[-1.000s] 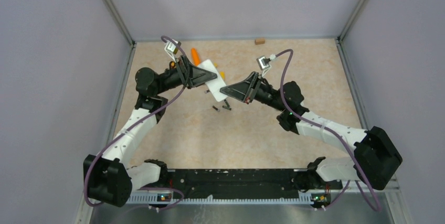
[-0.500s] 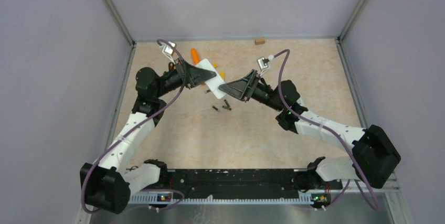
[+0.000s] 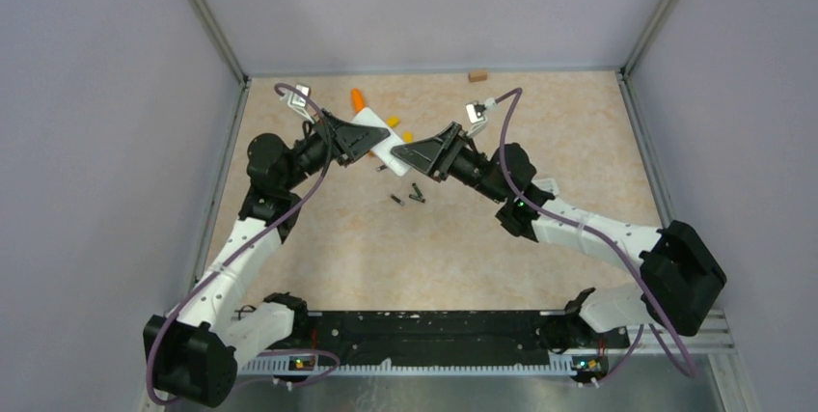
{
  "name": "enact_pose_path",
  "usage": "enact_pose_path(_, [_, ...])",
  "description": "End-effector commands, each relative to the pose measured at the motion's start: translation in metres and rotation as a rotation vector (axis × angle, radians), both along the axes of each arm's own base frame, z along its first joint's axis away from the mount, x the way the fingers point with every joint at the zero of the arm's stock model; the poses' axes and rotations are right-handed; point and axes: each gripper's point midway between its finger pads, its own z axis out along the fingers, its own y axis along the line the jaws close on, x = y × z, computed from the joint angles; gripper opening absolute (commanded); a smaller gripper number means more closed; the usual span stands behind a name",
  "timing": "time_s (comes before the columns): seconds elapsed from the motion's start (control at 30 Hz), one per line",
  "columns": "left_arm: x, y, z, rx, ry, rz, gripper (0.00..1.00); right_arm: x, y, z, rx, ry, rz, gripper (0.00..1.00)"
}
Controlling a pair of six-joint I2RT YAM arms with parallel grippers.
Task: Load the batteries into the remote control
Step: Adjust the remote control, then remove the battery cover from the remote control.
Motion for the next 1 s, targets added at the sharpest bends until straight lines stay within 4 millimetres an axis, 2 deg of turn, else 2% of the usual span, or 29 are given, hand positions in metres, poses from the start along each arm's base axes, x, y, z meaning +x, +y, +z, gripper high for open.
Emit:
enact_pose_path(0.0, [-0.006,0.001,0.021,-0.053,-0.06,-0.01,0.0,0.003,0.009,0.03,0.045,-0.071,-0.014,0.51])
enact_pose_path(0.17, [-0.006,0.002,0.025,-0.072,-0.056,0.0,0.0,-0.002,0.01,0.022,0.045,-0.057,0.003,0.36])
enact_pose_path(0.27, [-0.007,0.001,0.03,-0.125,0.019,-0.023,0.0,-0.008,0.004,0.019,0.063,-0.088,0.004,0.3])
enact_pose_path(0.37, [-0.013,-0.001,0.039,-0.188,0.087,-0.072,0.0,-0.018,-0.005,0.021,0.078,-0.155,0.007,0.29])
enact_pose_path(0.57, [-0.019,0.001,0.062,-0.276,0.081,-0.112,0.0,-0.031,-0.016,0.018,0.076,-0.23,0.027,0.27])
enact_pose_path(0.7, [-0.022,0.004,0.076,-0.328,0.059,-0.135,0.0,-0.031,-0.019,0.017,0.068,-0.238,0.02,0.25])
enact_pose_path(0.8, [-0.022,0.004,0.077,-0.335,0.055,-0.147,0.0,-0.027,-0.018,0.021,0.07,-0.224,0.016,0.25])
enact_pose_path(0.97, [-0.02,0.0,0.061,-0.296,0.069,-0.152,0.0,-0.008,-0.003,0.016,0.017,-0.104,0.001,0.4])
